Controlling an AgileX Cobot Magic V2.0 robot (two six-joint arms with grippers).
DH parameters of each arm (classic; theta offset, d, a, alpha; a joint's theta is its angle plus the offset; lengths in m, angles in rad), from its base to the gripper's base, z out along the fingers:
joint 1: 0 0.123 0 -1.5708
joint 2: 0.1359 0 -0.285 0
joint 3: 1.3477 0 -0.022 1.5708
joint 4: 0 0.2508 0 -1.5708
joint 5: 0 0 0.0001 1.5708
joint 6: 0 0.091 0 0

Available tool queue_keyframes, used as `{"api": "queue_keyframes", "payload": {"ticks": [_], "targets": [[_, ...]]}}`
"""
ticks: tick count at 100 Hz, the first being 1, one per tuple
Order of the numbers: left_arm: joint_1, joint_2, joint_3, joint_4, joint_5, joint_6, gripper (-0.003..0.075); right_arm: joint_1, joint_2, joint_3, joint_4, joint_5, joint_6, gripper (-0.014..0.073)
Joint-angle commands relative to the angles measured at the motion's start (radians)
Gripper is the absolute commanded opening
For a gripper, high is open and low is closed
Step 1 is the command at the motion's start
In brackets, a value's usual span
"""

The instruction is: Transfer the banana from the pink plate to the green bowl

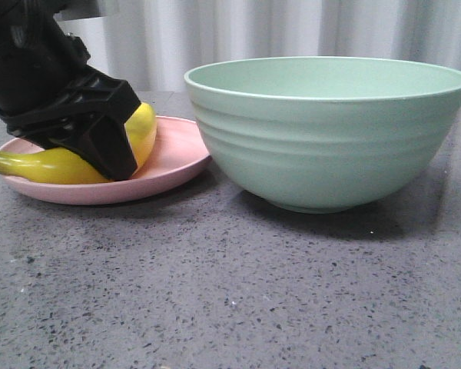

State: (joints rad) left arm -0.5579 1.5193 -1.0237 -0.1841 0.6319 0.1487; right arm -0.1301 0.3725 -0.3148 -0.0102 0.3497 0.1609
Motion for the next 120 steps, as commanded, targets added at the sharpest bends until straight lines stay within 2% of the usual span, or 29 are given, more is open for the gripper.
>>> {"api": "queue_keyframes", "payload": {"ticks": [1, 15, 41, 50, 60, 70, 77, 91, 120], "targets": [[-0.007, -0.027, -0.045, -0.016, -0.033, -0.002, 0.0248, 0.005, 0.016, -0.036, -0.016, -0.073, -0.008, -0.0062], [-0.007, -0.027, -0.098, -0.016, 0.012, -0.001, 0.0248, 0.054, 0.039, -0.07, -0.038, -0.005, -0.008, -0.0062], [-0.03, -0.074, -0.215, -0.031, 0.061, 0.004, 0.0248, 0.202, 0.194, -0.251, -0.058, 0.109, -0.036, -0.0051], [-0.063, -0.103, -0.253, -0.031, 0.065, 0.006, 0.0248, 0.256, 0.269, -0.341, -0.058, 0.175, -0.036, 0.0034], [-0.114, -0.122, -0.288, -0.037, 0.07, 0.006, 0.0248, 0.308, 0.362, -0.448, -0.046, 0.235, -0.036, 0.0216], [-0.172, -0.124, -0.3, -0.037, 0.083, 0.006, 0.0248, 0.345, 0.439, -0.546, 0.039, 0.276, -0.034, 0.0366], [-0.212, -0.124, -0.3, -0.037, 0.095, 0.006, 0.0248, 0.369, 0.485, -0.614, 0.126, 0.291, -0.034, 0.0414], [-0.288, -0.12, -0.3, -0.045, 0.11, 0.006, 0.0248, 0.418, 0.581, -0.718, 0.309, 0.293, -0.034, 0.0415], [-0.351, -0.119, -0.3, -0.075, 0.117, 0.006, 0.0248, 0.461, 0.776, -0.815, 0.524, 0.265, -0.034, 0.0415]]}}
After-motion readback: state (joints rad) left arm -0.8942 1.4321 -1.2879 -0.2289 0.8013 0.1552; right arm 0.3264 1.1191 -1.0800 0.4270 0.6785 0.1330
